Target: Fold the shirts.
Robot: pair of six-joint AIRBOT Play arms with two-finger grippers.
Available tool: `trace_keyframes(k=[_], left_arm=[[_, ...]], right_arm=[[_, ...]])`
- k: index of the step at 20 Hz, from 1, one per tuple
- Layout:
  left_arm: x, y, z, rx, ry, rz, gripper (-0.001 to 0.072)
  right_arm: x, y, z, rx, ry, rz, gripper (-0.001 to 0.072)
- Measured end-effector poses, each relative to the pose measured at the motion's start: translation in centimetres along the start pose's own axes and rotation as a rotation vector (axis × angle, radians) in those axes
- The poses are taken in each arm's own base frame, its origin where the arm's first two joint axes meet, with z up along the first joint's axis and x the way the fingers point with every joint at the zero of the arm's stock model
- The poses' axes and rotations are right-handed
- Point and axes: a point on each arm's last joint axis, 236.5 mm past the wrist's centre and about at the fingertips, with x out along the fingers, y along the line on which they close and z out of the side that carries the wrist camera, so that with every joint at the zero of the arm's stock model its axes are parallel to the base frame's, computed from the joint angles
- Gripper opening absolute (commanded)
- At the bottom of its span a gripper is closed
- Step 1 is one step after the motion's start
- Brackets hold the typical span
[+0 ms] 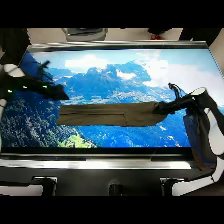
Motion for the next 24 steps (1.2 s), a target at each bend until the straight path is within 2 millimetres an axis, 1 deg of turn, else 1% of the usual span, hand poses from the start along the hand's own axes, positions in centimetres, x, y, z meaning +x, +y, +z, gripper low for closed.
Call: trace_keyframes(k=[1,2,3,5,7,9,11,13,15,16,18,19,20,21,23,24], left_arm=[[1.7,-1.5,-0.4,0.025,0.013,-0.022,0.0028],[3.8,-3.2,-0.7,0.049,0.023,-0.046,0.0028],[5.9,-5.0,-1.1,0.064,0.03,-0.075,0.0028],[10.5,-9.2,-1.5,0.08,0.031,-0.133,0.0028],[14.4,-12.9,-1.8,0.092,0.03,-0.182,0.0028],[18.1,-16.3,-2.4,0.095,0.052,-0.226,0.0027],[20.8,-18.2,-3.1,0.077,0.076,-0.248,0.0027],[22.9,-19.2,-3.9,0.046,0.105,-0.265,0.0027],[24.3,-20.9,-5.0,0.007,0.138,-0.31,0.0028],[24.8,-22.1,-5.5,-0.012,0.149,-0.341,0.0027],[25.6,-24.4,-5.9,-0.03,0.141,-0.408,0.0026],[25.7,-24.9,-5.9,-0.033,0.139,-0.43,0.0025],[25.4,-25.1,-5.3,-0.035,0.122,-0.445,0.0024],[24.7,-24.7,-4.6,-0.027,0.105,-0.452,0.0025],[22.2,-22.9,-2.7,0.022,0.075,-0.433,0.0025],[20.4,-21.5,-1.5,0.052,0.046,-0.403,0.0025]], right_arm=[[-1.0,1.1,0.1,-0.024,-0.014,-0.004,0.0045],[-2.2,2.3,0.4,-0.046,-0.037,-0.009,0.0045],[-3.5,3.8,0.7,-0.066,-0.064,-0.008,0.0045],[-5.4,6.0,0.5,-0.099,-0.09,-0.033,0.0045],[-6.8,8.5,-0.3,-0.141,-0.091,-0.063,0.0045],[-8.3,11.1,-1.3,-0.187,-0.095,-0.083,0.0045],[-10.3,13.2,-2.1,-0.218,-0.134,-0.123,0.0044],[-12.2,15.1,-3.0,-0.244,-0.172,-0.155,0.0045],[-13.8,16.8,-3.9,-0.26,-0.215,-0.184,0.0045],[-14.3,17.3,-4.1,-0.261,-0.231,-0.192,0.0045],[-15.0,17.9,-4.5,-0.258,-0.253,-0.202,0.0045],[-15.1,18.1,-4.5,-0.253,-0.259,-0.202,0.0044],[-15.1,18.1,-4.5,-0.25,-0.261,-0.202,0.0044],[-15.0,18.1,-4.4,-0.244,-0.259,-0.198,0.0044],[-14.3,17.9,-3.8,-0.231,-0.253,-0.179,0.0044],[-13.7,18.0,-3.3,-0.231,-0.253,-0.162,0.0044]])
